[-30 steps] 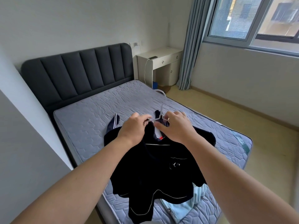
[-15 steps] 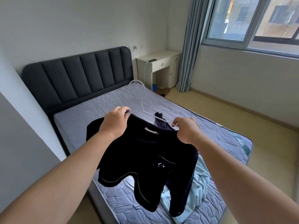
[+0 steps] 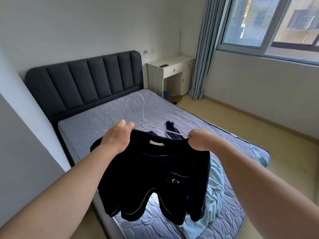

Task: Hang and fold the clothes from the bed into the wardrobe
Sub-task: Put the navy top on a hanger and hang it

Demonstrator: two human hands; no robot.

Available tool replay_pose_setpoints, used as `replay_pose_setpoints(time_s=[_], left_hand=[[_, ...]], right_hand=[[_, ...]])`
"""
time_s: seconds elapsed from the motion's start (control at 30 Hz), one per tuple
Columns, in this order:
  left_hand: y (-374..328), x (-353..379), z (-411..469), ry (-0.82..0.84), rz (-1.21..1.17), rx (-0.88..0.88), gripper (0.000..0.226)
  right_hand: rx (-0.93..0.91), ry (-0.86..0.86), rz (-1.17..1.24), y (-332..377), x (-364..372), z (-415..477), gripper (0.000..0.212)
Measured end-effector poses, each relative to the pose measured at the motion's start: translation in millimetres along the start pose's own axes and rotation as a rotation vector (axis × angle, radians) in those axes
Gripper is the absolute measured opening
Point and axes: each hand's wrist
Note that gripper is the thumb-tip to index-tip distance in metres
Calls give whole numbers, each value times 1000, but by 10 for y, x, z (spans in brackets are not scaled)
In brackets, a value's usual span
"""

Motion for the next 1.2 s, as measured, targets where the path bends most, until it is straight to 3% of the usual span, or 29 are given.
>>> replay_pose_setpoints(time_s=[0.3, 0.43, 0.57, 0.63, 0.7, 0.87, 1.0, 1.2], left_hand=[[81, 73, -22, 119, -1, 56, 17], [31, 51, 11, 91, -15, 44, 20], [-106, 18, -5, 11, -199, -4, 27], [-198, -3, -16, -30, -244, -14, 26], [-255, -36, -24, -19, -225, -1, 24], [-73, -227, -54, -42, -179, -100, 27], [-13, -299, -187, -43, -145, -217, 27], [-92, -376, -523, 21, -53, -320, 25]], right_hand=[[-54, -79, -24, -142, 31, 52, 16], [-56, -281, -195, -122, 47, 46, 9], [-174, -293, -245, -19, 105, 67, 38], [-196, -245, -171, 39, 117, 92, 37], [-232, -258, -118, 67, 136, 129, 21], [-167, -453, 115, 31, 149, 198, 17], [-171, -389, 108, 134, 128, 248, 19], [-323, -322, 61, 281, 136, 181, 16]])
Point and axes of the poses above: each hand's wrist, its own z-axis towards the middle knuckle, its own x-axis out of the palm, y = z × x, and after that the axes turned 9 degrees about -y, right-handed
